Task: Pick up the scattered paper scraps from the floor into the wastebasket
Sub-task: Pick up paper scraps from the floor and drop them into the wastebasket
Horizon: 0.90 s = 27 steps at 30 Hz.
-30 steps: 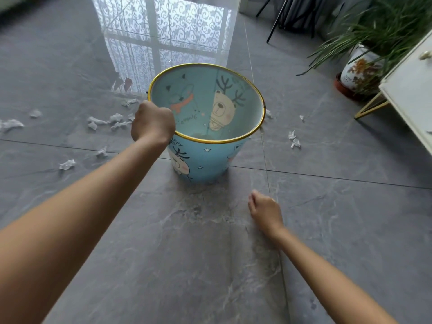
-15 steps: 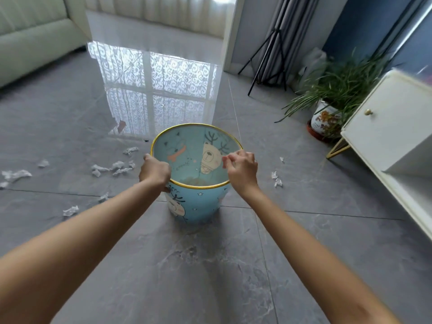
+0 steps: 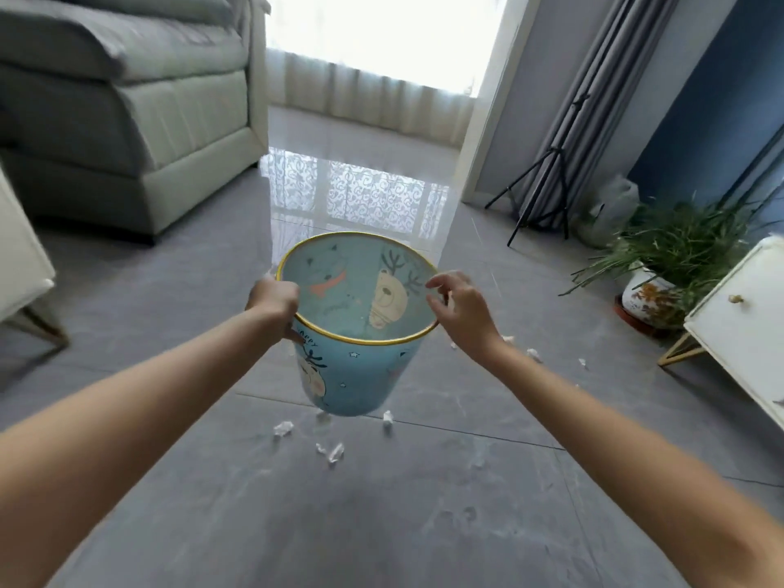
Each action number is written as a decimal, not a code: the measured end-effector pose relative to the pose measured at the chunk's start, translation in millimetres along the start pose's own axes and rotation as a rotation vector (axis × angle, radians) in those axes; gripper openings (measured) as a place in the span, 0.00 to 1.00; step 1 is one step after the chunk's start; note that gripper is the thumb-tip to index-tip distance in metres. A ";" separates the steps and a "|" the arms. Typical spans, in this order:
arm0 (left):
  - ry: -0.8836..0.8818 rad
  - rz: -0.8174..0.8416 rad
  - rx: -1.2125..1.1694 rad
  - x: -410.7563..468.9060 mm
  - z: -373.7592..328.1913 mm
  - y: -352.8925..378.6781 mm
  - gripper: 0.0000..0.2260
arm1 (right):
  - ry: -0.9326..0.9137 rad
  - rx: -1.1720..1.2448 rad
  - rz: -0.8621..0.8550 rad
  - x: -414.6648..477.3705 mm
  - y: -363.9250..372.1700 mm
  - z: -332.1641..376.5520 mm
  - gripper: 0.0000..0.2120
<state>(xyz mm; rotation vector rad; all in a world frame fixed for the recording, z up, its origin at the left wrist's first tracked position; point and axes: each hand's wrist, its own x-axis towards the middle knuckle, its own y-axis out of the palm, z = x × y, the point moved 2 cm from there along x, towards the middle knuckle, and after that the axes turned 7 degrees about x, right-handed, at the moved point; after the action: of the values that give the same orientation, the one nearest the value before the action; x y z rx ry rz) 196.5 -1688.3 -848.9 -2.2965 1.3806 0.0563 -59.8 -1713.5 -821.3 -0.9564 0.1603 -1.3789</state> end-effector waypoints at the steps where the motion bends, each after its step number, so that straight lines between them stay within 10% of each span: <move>1: -0.032 -0.037 -0.045 5.7 8.5 -21.4 0.13 | -0.070 -0.035 -0.038 5.6 10.8 12.9 0.09; 8: -0.277 -0.435 -0.230 51.8 111.5 -192.1 0.18 | -0.010 -0.135 0.304 16.8 169.7 40.5 0.25; 14: -0.347 -0.715 -0.244 32.0 184.8 -227.5 0.24 | 0.619 -0.295 0.674 -71.3 246.3 -82.2 0.43; 19: -0.438 -0.775 -0.317 10.7 210.0 -228.6 0.17 | 0.840 -0.383 0.440 -100.3 264.8 -157.2 0.42; 27: -0.533 -0.992 -0.249 19.0 211.6 -205.9 0.19 | 0.601 -0.161 0.383 -24.7 349.7 -132.2 0.41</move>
<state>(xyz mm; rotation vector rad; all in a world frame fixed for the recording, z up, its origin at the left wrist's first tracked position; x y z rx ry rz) 421.4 -1538.1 -968.9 -2.6314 -0.0853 0.4933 116.4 -1791.6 -1142.5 -0.5720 0.8732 -1.2674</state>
